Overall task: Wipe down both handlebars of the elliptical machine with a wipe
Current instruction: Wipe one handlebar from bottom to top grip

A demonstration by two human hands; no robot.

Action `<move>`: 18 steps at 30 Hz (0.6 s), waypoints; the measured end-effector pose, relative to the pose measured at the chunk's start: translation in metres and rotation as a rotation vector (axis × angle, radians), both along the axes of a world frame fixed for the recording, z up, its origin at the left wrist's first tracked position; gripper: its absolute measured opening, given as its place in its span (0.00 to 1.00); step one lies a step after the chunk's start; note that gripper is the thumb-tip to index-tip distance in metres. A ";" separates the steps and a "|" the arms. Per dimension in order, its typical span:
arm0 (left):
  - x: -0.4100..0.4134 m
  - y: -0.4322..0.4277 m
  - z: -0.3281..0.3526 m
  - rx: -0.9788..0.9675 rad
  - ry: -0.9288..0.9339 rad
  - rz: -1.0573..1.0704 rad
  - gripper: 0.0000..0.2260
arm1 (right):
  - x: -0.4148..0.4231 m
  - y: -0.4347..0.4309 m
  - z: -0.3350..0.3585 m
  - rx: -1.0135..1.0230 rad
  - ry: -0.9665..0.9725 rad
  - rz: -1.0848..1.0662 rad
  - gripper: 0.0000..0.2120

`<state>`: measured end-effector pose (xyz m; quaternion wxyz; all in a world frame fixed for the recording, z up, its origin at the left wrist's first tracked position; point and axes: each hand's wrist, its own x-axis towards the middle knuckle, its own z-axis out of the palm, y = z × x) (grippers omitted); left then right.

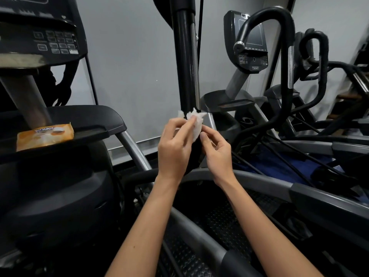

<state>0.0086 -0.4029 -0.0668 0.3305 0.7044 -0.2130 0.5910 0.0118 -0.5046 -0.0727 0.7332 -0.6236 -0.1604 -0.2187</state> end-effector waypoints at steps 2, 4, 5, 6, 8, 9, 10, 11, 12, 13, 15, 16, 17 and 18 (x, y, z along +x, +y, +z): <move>0.002 0.002 0.002 0.006 0.001 -0.003 0.11 | 0.000 0.000 -0.001 -0.001 0.011 0.003 0.11; 0.000 0.003 -0.013 0.000 0.001 -0.008 0.11 | 0.000 0.000 0.000 0.007 0.017 0.007 0.11; -0.003 0.004 -0.024 -0.006 0.012 -0.024 0.11 | 0.000 0.000 0.000 0.013 0.015 0.012 0.10; -0.005 0.004 -0.035 -0.008 0.026 -0.046 0.11 | -0.001 0.000 0.000 0.018 0.007 0.021 0.10; -0.008 0.004 -0.048 0.005 0.045 -0.082 0.12 | -0.001 -0.002 0.001 0.028 0.006 0.039 0.10; -0.008 0.004 -0.048 0.018 0.037 -0.086 0.11 | -0.001 -0.002 0.001 0.029 0.009 0.045 0.11; -0.006 0.003 -0.043 0.032 0.016 -0.082 0.11 | -0.001 -0.003 0.001 0.026 0.011 0.049 0.11; -0.005 0.001 -0.035 0.042 -0.012 -0.072 0.11 | 0.000 -0.003 0.002 0.019 0.014 0.056 0.11; -0.002 -0.001 -0.025 0.046 -0.041 -0.057 0.11 | 0.000 -0.003 0.002 0.016 0.017 0.064 0.11; 0.001 -0.002 -0.016 0.042 -0.063 -0.045 0.11 | 0.001 -0.003 0.002 0.017 0.019 0.068 0.10; 0.006 -0.003 -0.006 0.021 -0.078 -0.028 0.11 | 0.002 -0.003 0.002 0.006 0.017 0.067 0.09; 0.008 -0.003 -0.007 0.009 -0.075 -0.022 0.11 | 0.002 -0.003 0.003 0.001 0.017 0.072 0.09; 0.007 -0.004 -0.011 -0.001 -0.064 -0.020 0.10 | 0.002 -0.004 0.003 -0.001 0.017 0.078 0.09; 0.005 -0.004 -0.019 -0.006 -0.051 -0.024 0.11 | 0.002 -0.005 0.003 0.000 0.015 0.083 0.09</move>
